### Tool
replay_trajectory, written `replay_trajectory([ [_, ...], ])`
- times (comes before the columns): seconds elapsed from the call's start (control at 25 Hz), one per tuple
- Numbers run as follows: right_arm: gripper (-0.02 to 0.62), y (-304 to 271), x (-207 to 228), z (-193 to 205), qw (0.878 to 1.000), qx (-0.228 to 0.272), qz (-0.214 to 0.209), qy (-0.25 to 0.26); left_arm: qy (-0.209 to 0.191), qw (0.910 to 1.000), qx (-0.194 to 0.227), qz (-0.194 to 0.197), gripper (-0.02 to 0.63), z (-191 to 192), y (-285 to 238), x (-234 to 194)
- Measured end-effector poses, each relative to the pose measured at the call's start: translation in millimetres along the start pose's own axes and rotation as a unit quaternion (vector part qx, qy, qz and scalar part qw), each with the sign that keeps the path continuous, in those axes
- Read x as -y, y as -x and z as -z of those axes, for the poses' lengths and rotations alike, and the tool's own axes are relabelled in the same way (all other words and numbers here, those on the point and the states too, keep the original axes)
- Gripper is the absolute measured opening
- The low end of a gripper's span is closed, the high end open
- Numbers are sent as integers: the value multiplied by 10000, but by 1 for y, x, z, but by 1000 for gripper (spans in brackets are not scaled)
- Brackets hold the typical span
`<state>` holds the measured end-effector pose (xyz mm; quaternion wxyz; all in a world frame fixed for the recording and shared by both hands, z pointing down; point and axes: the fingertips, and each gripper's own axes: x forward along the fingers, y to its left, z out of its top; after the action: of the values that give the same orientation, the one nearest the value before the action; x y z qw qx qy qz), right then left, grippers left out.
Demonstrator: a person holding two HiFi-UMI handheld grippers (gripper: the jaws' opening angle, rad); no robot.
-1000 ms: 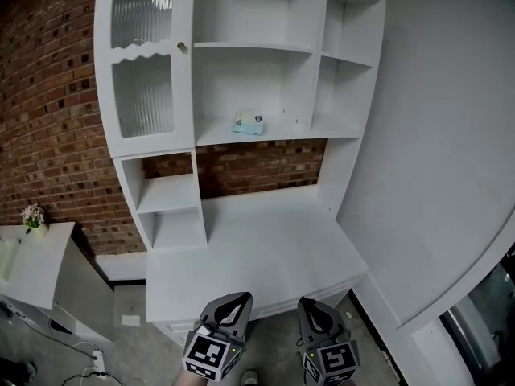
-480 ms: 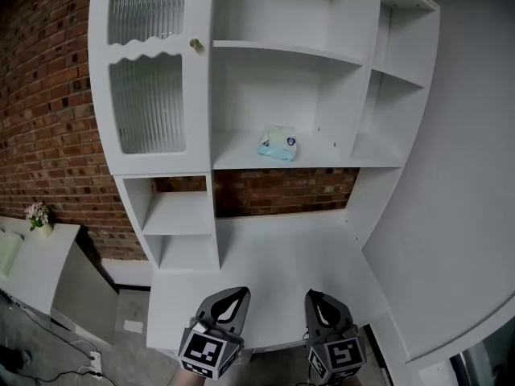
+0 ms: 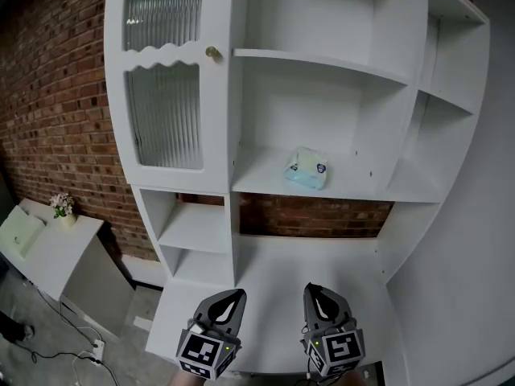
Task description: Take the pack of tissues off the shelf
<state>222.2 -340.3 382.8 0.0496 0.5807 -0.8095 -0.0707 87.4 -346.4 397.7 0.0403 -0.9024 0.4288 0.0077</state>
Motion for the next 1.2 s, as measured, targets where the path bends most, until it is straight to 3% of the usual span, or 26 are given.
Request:
replay_trajectory([
  [0.16,8,-25,29,-20,9997,216,-59,52,-47,9997,15,-251,14,-8,-20,-6],
  [0.56,8,-80,83,-73,9983,424,-163,371,-200,9990,100,-376,14,-22,-64,-6],
  [0.6,18,-87,85,-78,9981,423,-174,404,-227,9990,87,-382,14,-23,-67,-7],
  [0.68,126,-102,91,-88,9977,436,-168,490,-258,9988,63,-407,14,-23,-70,-8],
  [0.84,203,-134,113,-104,9975,428,62,559,-202,9988,20,-446,14,-20,-73,-11],
  [1.08,202,-168,135,-115,9983,288,188,461,-232,9984,-10,-511,14,-18,-72,-16],
  [1.2,146,-175,139,-117,9985,181,167,480,-244,9982,-10,-545,14,-18,-72,-20],
])
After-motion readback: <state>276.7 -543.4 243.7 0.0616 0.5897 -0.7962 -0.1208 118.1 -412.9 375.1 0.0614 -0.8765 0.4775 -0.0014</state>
